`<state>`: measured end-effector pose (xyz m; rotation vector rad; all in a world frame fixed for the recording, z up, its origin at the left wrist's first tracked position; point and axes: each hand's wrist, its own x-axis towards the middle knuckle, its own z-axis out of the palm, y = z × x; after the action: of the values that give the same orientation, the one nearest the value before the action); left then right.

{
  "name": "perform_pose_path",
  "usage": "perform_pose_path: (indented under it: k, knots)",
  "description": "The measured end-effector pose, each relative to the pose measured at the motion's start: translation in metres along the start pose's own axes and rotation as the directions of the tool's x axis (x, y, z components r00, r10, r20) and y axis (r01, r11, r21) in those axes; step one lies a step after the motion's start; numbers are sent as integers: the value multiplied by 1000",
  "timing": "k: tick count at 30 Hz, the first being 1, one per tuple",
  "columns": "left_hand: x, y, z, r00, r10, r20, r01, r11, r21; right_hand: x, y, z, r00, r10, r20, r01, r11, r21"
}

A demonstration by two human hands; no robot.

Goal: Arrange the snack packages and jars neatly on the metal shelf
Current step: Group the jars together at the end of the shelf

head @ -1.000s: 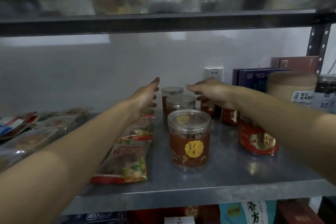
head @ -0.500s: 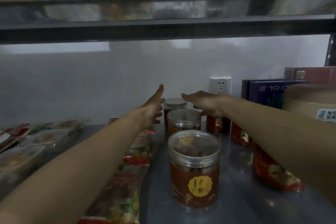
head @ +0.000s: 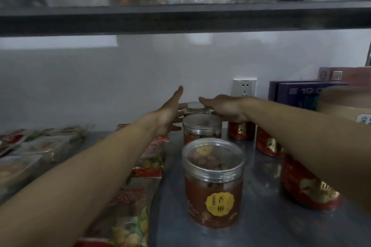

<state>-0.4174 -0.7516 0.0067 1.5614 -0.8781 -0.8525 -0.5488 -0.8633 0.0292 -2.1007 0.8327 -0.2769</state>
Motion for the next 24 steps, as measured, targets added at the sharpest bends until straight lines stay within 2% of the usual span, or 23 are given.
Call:
perform_pose_path:
  k: [9, 17, 20, 24]
  knots:
    - [-9, -1, 3, 1000, 4, 2, -5, 998, 56, -13, 3, 1, 1000, -28, 9, 28, 997, -78]
    - [-63, 8, 15, 984, 159, -76, -141, 970, 199, -85, -10, 7, 947, -256, -195, 211, 952, -221]
    - [-102, 12, 21, 960, 225, -165, -180, 952, 249, -131, -4, 20, 910, -325, -258, 285, 941, -181]
    - [-157, -1, 32, 848, 372, -379, -302, 925, 232, -182, 15, 51, 861, -297, -414, 314, 949, -27]
